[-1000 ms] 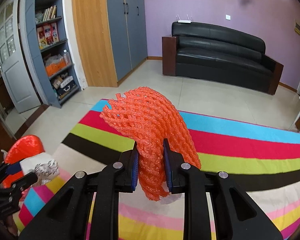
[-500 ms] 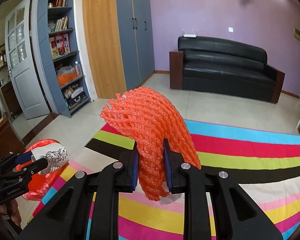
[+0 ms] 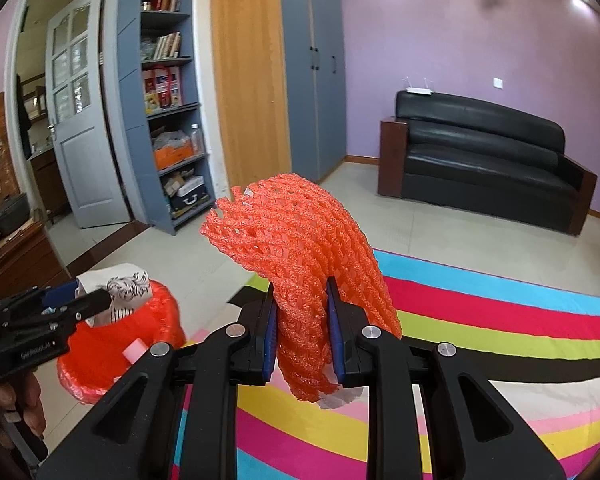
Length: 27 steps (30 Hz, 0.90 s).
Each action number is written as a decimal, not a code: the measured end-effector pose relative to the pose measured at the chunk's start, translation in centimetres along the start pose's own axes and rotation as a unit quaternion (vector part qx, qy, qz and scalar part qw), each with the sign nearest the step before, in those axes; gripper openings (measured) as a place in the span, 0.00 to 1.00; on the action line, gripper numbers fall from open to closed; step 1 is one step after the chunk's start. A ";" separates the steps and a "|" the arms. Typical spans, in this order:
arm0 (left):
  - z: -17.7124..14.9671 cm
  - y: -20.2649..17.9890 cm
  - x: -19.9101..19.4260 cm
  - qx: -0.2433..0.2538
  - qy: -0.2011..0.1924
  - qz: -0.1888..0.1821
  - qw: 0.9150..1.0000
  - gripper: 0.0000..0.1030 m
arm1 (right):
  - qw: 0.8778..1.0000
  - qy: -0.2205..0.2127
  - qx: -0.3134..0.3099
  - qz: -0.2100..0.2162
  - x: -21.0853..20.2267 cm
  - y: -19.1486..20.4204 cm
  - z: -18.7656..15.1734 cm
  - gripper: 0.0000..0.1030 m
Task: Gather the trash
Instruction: 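Carry the paper cup and orange net over the red bin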
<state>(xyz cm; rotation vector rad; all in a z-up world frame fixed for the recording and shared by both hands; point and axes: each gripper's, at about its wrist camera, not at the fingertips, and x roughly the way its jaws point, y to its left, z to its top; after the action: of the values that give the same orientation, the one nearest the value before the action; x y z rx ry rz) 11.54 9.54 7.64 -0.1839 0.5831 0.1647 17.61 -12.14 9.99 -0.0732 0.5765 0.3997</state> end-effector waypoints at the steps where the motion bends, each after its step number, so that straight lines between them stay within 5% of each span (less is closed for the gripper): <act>1: 0.1 0.4 -0.2 -0.001 -0.002 0.004 1.000 0.52 | 1.000 0.000 -0.002 0.002 0.0 0.5 0.0 0.22; 27: 2.0 13.4 -5.1 -0.077 -0.044 0.107 0.990 0.53 | 0.991 0.031 -0.077 0.105 5.3 14.6 -0.4 0.22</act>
<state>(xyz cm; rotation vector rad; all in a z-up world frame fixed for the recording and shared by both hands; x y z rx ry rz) 5.67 22.43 10.44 -0.2629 0.5013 0.4244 15.79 3.03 7.40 -0.1748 0.6152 0.6489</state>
